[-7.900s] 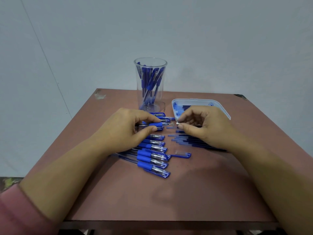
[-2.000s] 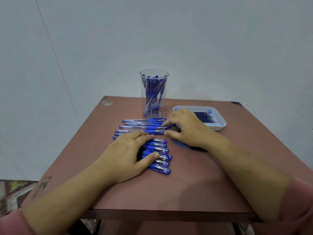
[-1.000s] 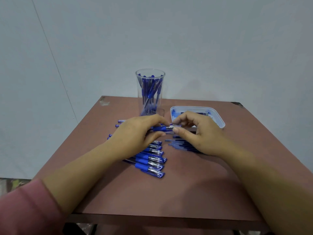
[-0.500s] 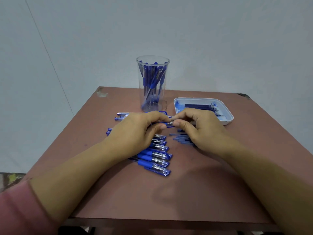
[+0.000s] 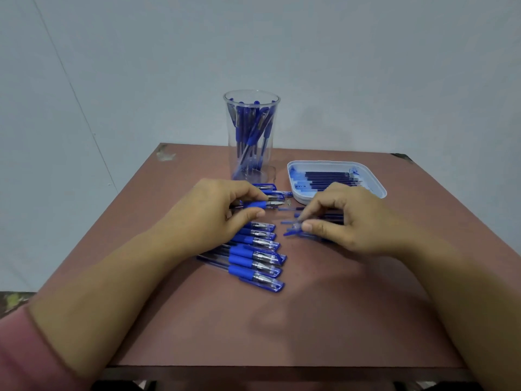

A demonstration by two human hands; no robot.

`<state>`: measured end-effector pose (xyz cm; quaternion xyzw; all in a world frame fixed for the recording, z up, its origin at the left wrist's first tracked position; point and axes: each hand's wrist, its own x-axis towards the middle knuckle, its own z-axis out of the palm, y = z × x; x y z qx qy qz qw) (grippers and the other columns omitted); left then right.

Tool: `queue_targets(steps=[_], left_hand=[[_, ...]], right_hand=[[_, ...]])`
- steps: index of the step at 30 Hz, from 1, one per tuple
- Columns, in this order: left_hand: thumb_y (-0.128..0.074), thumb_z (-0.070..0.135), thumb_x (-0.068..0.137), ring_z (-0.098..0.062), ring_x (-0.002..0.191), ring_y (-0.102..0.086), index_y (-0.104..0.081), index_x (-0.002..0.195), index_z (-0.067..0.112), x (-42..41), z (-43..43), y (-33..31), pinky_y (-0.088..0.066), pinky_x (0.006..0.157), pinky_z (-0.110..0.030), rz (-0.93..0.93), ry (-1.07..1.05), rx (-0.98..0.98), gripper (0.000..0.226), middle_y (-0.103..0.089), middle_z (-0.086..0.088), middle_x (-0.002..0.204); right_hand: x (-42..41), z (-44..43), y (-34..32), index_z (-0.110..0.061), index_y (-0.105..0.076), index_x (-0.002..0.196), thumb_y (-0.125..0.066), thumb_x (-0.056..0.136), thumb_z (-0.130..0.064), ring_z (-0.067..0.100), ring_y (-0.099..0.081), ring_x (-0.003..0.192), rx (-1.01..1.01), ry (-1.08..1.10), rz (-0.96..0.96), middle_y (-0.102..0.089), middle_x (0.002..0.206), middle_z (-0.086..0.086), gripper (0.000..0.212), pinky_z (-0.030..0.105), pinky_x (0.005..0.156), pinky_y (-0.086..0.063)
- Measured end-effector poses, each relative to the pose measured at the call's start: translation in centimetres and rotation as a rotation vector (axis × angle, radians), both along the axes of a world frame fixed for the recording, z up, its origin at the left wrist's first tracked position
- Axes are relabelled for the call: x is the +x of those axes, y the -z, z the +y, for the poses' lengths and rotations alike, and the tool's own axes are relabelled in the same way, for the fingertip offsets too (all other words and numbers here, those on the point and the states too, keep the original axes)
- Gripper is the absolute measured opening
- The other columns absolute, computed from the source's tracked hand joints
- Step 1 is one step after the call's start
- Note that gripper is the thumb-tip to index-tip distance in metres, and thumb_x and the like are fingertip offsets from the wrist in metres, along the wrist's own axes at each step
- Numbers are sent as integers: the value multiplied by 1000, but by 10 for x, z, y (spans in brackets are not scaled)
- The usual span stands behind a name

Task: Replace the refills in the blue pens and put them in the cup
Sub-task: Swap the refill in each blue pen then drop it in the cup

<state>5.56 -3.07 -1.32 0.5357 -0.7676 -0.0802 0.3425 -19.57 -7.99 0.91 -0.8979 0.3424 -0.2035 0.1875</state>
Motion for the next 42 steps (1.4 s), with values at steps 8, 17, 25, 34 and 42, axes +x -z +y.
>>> queue_targets(steps=[8,17,25,34,42], left_hand=[[-51,53,90,-11,71,-66,-49,127,56,7,-4,-2,-53,66,-30,-102,120,-85,37,-71,22,103],[-59,45,88,-3,58,-53,-68,121,35,4,-3,-5,-35,57,-6,-103,157,-98,36,-65,20,72],[-61,40,86,17,64,-53,-70,117,30,0,-1,-3,-35,61,0,-54,168,-99,33,-52,43,77],[-60,46,91,3,66,-58,-67,119,37,3,-4,-3,-42,61,-12,-144,117,-146,30,-64,25,80],[-47,44,95,-7,72,-54,-69,119,30,6,-8,-1,-48,58,-31,-263,85,-303,35,-63,11,87]], right_hand=[[1,5,4,-37,-70,90,-66,85,-47,4,-45,94,-90,-118,230,-62,84,-21,13,26,82,-36],[20,5,10,-36,-63,90,-48,86,-58,5,-55,84,-182,69,-170,-61,83,-16,27,18,70,-42],[28,7,13,-28,-67,91,-69,87,-25,6,-59,82,-92,49,-193,-64,84,-13,5,19,74,-48],[27,4,14,-30,-68,101,-63,88,-38,4,-59,84,-115,72,-161,-65,86,-15,16,17,72,-48],[30,6,16,-29,-64,101,-69,84,-36,6,-61,89,-190,72,-213,-65,92,-14,19,30,79,-52]])
